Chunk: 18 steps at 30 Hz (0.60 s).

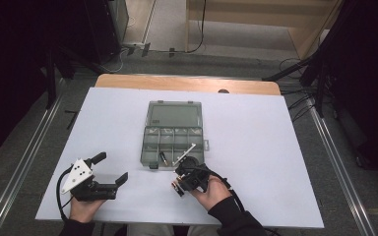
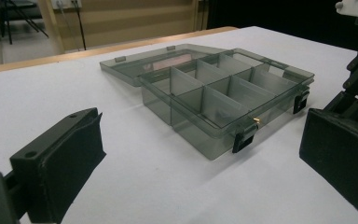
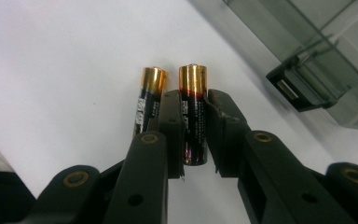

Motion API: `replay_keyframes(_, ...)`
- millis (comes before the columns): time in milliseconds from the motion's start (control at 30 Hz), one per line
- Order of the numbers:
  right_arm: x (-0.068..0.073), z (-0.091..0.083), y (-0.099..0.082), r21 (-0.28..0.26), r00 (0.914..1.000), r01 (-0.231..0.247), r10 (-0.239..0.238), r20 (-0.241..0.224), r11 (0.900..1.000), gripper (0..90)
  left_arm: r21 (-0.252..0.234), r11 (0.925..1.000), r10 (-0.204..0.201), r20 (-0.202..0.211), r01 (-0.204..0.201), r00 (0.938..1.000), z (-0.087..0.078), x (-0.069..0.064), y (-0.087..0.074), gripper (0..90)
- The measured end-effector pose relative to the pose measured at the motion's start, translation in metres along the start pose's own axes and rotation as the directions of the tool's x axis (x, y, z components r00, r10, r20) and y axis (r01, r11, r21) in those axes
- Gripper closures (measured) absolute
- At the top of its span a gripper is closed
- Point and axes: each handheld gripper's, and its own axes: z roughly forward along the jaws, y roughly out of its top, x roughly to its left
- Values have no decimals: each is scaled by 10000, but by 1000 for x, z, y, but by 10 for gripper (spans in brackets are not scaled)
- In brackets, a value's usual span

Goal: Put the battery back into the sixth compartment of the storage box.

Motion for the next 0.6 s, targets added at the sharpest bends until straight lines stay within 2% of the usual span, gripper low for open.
replay_keyframes(100,-2,-2,2,-285,9990,-160,148,-413,9995,778,23,10000,8,0,-8,10000,0,0,0,0)
replay_keyframes(333,-4,-6,8,-938,9950,-636,558,-831,9936,777,10,10000,5,12,-5,10000,0,0,0,0)
replay_keyframes(467,-8,-6,10,-1232,9904,-919,779,-1138,9881,777,11,10000,8,15,-8,10000,0,0,0,0)
replay_keyframes(600,-13,-6,10,-1670,9831,-1349,1110,-1454,9767,777,7,10000,20,28,-20,10000,0,0,0,0)
